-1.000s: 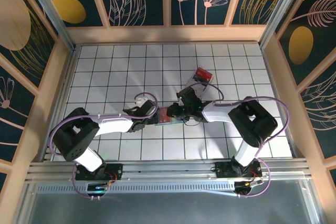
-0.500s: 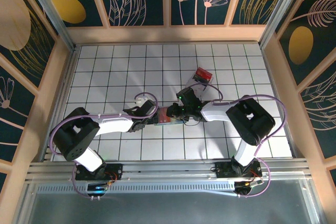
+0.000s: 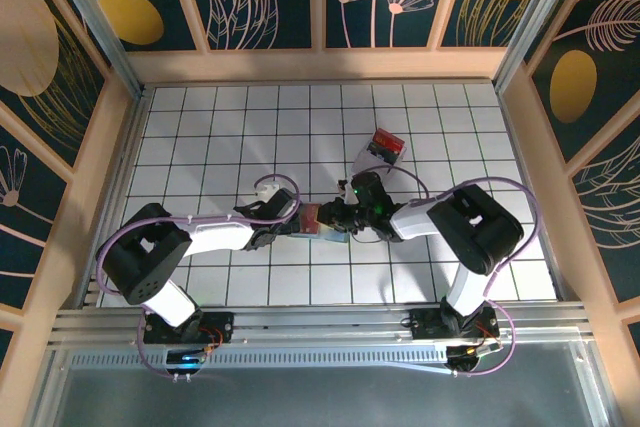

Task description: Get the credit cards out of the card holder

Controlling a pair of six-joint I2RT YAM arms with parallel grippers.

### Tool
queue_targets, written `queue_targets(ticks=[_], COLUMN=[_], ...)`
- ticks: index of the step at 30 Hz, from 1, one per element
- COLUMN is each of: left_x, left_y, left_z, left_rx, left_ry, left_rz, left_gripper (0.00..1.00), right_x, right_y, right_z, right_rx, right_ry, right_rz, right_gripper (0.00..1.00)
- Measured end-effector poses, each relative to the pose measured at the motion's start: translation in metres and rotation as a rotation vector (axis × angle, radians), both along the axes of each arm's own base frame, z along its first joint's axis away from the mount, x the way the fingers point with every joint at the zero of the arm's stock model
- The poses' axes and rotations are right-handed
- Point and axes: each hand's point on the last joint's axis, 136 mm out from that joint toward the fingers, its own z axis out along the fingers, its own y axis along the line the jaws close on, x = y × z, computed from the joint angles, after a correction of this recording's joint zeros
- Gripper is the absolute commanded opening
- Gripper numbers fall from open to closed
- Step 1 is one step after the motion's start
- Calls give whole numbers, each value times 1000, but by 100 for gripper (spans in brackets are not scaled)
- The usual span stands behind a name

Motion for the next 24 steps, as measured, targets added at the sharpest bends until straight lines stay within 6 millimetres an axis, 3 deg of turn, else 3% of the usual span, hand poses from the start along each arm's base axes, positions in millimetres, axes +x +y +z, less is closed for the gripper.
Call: queue_targets(ticks=[19,24], left_x=[4,5], left_y=[7,6], left_z=[0,0], left_rx=[6,6], left_ry=[-9,-9], left_rz=[35,42], left_gripper=[99,99], right_x=[3,3], right_y=[3,3], right_z=[5,15], right_rx=[119,134], right_ry=[14,-4], right_rz=[-25,-23], right_gripper=[14,13])
